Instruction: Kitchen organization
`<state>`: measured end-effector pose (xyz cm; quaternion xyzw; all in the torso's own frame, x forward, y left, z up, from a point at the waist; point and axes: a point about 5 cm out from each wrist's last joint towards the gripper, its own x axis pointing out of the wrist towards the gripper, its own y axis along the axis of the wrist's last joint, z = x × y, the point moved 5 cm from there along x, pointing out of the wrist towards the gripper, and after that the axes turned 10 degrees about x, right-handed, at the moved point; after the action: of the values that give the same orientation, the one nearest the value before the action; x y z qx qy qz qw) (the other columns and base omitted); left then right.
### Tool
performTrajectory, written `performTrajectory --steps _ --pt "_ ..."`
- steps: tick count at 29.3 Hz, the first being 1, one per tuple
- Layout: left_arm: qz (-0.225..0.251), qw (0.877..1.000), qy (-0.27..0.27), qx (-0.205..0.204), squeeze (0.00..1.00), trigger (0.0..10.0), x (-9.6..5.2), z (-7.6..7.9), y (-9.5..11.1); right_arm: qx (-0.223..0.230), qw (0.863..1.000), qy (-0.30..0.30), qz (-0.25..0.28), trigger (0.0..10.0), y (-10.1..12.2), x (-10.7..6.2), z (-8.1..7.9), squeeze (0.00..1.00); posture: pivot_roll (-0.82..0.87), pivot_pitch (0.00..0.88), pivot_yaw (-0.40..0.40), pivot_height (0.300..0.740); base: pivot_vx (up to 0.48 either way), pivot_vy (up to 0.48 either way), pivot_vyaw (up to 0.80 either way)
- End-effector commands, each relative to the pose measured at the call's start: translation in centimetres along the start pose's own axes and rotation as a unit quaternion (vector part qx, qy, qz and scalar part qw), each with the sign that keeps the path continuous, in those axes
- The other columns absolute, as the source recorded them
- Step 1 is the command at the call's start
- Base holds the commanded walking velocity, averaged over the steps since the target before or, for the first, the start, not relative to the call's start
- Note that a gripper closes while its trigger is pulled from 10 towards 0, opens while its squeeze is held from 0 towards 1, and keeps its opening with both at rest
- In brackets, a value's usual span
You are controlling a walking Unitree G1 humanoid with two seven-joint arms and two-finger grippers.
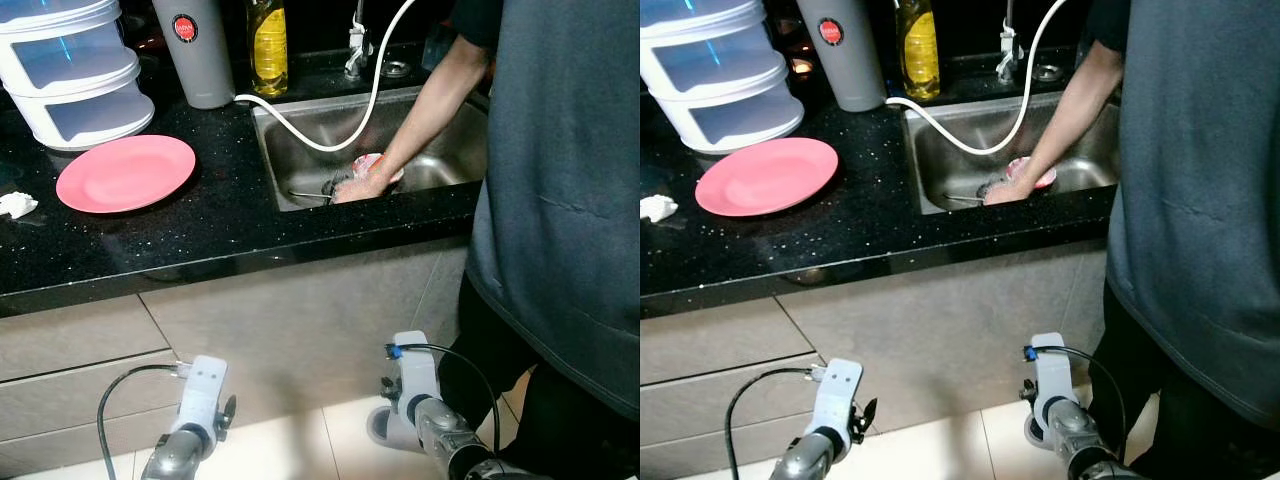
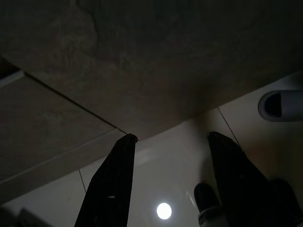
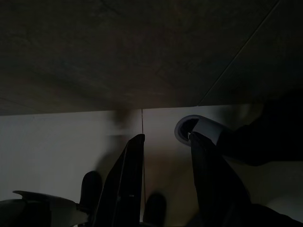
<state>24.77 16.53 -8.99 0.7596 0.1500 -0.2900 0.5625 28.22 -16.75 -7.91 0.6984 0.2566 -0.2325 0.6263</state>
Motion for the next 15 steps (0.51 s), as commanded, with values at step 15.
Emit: performTrajectory --steps 15 --pt "-0.006 1.0 0.01 -0.001 0.0 10.0 0.01 -0.91 -0.17 0.002 1.0 0.004 0.006 10.0 0.3 0.11 -0.45 0.0 -0.01 0.0 0.058 0.74 0.0 0.0 0.0"
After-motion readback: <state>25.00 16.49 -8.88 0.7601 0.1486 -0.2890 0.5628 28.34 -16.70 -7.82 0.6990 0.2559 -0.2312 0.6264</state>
